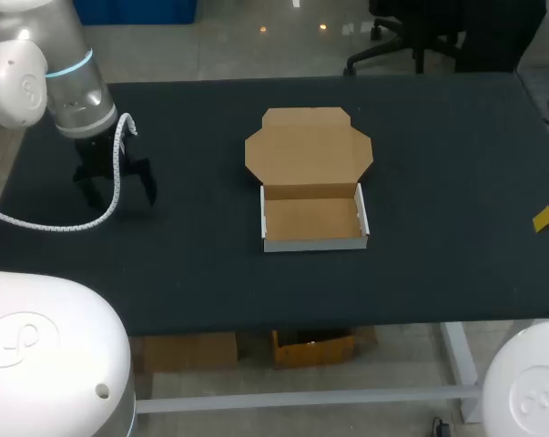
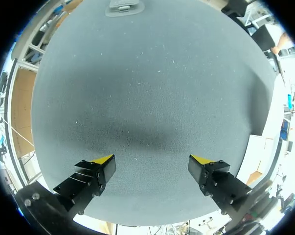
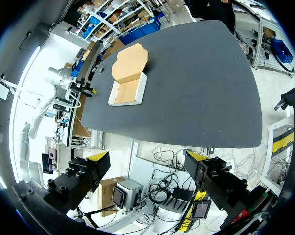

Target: Assemble the packaging by folding the flat box into shape, placing the metal phone stand inside, and closing the box properly

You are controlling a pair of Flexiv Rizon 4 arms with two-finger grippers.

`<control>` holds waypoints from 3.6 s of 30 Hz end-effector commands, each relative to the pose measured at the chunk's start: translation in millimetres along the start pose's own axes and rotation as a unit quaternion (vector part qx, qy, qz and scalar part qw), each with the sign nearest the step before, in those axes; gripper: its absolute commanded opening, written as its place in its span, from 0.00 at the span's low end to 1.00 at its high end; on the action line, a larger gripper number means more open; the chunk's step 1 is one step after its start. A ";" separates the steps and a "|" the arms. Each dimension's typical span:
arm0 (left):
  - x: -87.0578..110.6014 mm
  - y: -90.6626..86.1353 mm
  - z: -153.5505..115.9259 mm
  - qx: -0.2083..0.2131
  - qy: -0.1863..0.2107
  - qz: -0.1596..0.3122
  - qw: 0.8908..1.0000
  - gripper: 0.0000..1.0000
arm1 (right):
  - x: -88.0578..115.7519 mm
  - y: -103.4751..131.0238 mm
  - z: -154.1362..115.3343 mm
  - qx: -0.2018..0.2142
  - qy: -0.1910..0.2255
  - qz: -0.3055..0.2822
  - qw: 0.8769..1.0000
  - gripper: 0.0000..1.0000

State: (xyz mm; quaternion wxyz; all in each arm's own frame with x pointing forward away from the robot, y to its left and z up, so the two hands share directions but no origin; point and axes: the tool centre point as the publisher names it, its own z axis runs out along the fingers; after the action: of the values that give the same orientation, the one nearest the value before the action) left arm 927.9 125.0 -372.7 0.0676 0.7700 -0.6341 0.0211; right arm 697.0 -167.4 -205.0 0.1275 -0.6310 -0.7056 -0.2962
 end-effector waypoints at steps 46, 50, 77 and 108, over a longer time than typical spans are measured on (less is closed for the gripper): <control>-9.2 -33.9 10.3 0.023 -0.015 0.021 0.999 1.00 | 0.3 -1.0 -1.3 -0.001 0.001 0.000 1.000 1.00; -11.3 -42.5 11.6 0.030 -0.025 0.024 0.999 1.00 | 0.3 -1.0 -1.3 -0.001 0.001 0.000 1.000 1.00; -27.8 -113.2 19.8 0.040 -0.029 0.006 0.999 1.00 | 0.3 -1.0 -1.3 -0.001 0.001 0.000 1.000 1.00; -41.1 -179.9 4.5 0.061 -0.047 -0.008 0.997 1.00 | 0.3 -1.0 -1.3 -0.001 0.001 0.000 1.000 1.00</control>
State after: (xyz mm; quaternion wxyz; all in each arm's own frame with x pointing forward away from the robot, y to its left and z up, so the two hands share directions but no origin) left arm 1089.0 197.6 -395.7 -0.0126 0.7776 -0.6279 0.0297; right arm 697.0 -167.3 -205.0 0.1275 -0.6310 -0.7056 -0.2962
